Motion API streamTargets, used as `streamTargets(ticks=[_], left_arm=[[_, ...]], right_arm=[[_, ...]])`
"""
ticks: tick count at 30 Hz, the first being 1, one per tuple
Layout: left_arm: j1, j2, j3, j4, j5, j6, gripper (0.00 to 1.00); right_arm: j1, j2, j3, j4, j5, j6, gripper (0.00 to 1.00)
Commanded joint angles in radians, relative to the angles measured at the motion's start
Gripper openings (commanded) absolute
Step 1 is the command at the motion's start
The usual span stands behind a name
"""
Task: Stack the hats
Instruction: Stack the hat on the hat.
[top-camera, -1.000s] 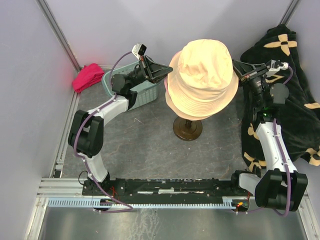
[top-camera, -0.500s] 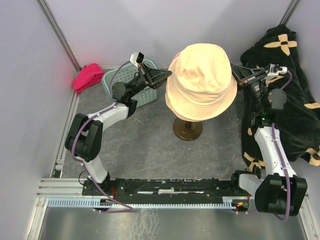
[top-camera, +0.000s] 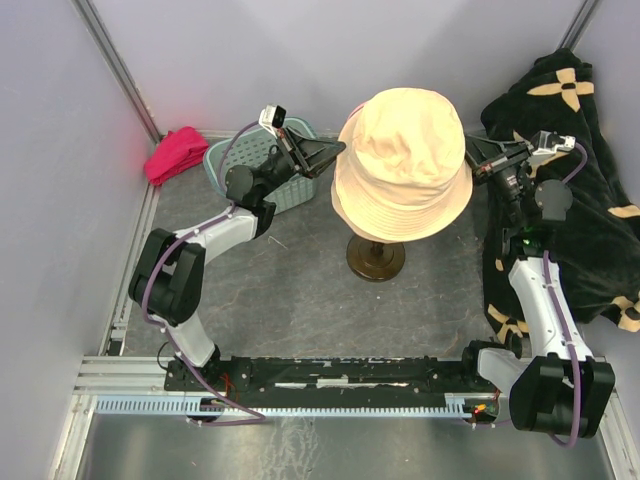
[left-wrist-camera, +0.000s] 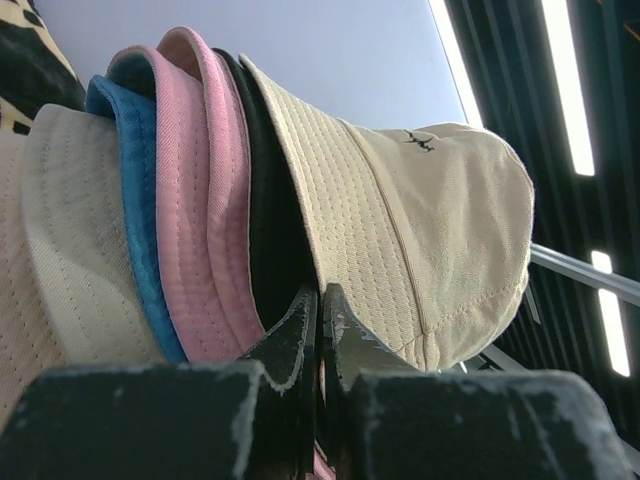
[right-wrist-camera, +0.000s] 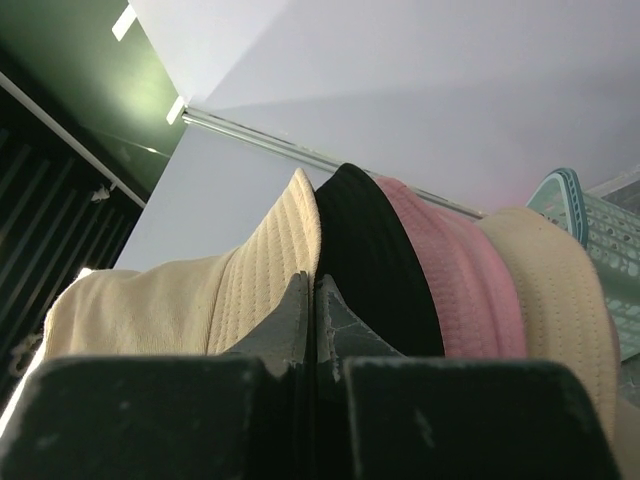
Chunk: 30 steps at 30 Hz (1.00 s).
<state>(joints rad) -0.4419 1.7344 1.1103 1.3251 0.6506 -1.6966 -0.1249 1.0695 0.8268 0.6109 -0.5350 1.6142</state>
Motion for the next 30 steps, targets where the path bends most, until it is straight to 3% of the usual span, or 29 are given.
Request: streamTargets(ticks=[1, 14, 30], left_arm=[[0.004, 0.039, -0.082, -0.2, 0.105, 0.142, 0.03], [-0.001, 0.073, -0.152, -0.258, 0.087, 0.215, 0.03], [-0.02, 0.097, -0.197, -0.44, 0.04, 0.344, 0.03]], right_arm=[[-0.011, 0.03, -0.077, -0.173, -0.014, -0.111, 0.01], [-0.012, 0.064, -0.137, -0.197, -0.017, -0.169, 0.01], [-0.011, 0.075, -0.162, -0.249, -0.03, -0.235, 0.01]])
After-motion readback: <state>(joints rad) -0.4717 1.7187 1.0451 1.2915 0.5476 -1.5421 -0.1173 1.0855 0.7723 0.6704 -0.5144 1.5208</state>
